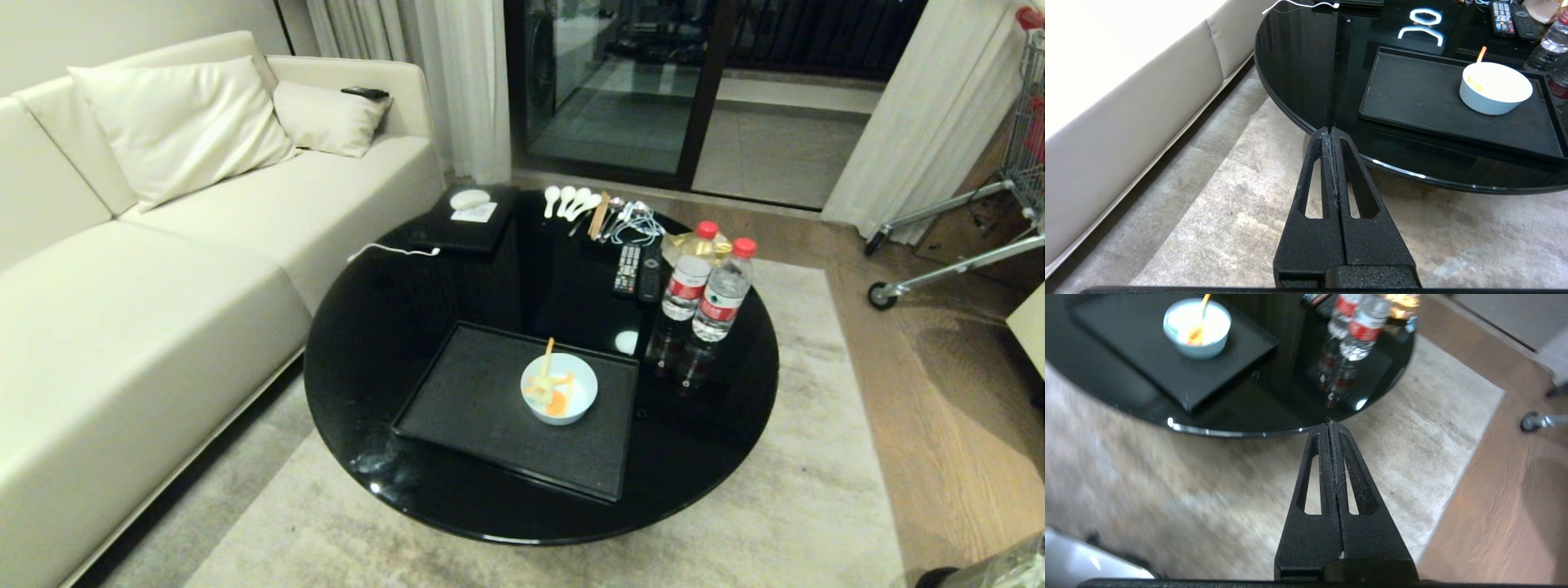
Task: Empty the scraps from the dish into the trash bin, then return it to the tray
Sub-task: Pick up the bowl with leftover food
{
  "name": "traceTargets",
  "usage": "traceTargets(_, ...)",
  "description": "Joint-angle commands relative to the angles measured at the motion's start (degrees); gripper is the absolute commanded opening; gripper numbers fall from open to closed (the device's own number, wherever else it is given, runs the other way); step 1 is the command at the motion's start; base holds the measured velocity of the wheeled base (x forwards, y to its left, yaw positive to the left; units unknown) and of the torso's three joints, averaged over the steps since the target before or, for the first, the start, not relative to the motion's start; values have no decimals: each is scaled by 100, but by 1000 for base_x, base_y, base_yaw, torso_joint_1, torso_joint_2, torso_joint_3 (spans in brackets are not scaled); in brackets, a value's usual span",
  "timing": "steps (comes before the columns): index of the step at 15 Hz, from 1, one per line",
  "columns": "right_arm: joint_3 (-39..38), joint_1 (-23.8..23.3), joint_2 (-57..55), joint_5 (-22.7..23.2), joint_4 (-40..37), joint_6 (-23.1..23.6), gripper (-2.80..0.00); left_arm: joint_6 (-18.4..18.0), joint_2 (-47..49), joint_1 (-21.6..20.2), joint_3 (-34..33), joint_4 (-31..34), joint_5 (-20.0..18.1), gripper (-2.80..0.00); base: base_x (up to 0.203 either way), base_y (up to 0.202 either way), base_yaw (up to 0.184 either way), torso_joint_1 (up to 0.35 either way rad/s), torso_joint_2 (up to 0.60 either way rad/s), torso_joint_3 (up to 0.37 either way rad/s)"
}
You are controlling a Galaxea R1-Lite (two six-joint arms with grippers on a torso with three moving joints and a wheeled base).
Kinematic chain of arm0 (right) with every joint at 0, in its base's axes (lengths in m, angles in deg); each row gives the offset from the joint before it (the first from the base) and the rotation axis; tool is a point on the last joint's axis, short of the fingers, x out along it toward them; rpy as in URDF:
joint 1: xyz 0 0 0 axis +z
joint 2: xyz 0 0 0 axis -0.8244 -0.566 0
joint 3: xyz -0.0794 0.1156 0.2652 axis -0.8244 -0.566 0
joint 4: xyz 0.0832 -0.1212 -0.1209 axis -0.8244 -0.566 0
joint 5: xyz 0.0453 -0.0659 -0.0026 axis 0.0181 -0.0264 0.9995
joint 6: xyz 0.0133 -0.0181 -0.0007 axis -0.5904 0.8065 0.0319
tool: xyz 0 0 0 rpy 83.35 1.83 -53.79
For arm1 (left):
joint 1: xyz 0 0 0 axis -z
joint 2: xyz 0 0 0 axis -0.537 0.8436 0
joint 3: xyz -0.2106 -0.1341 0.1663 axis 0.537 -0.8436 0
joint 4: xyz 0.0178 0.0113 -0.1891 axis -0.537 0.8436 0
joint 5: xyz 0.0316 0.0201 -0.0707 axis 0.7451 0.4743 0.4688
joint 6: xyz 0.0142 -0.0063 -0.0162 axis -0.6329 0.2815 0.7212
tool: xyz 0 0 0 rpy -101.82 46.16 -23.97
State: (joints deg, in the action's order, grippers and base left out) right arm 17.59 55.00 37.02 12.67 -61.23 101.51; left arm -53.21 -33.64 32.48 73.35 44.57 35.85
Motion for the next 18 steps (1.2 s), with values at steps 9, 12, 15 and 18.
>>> traceTargets(9,1076,860,-4823,149,2043,882,-280,2,-2,0,0,-3,2,-280,0,0,0,0,0,0)
traceTargets(12,1850,1647,-6149,-226,2923,720,-280,2,-2,0,0,-3,2,-280,0,0,0,0,0,0)
traceTargets(15,2817,2434,-7102,-838,3279,288,-280,2,-2,0,0,-3,2,-280,0,0,0,0,0,0)
traceTargets(18,3847,2969,-7839,-1644,2825,-656,-280,2,-2,0,0,-3,2,-280,0,0,0,0,0,0)
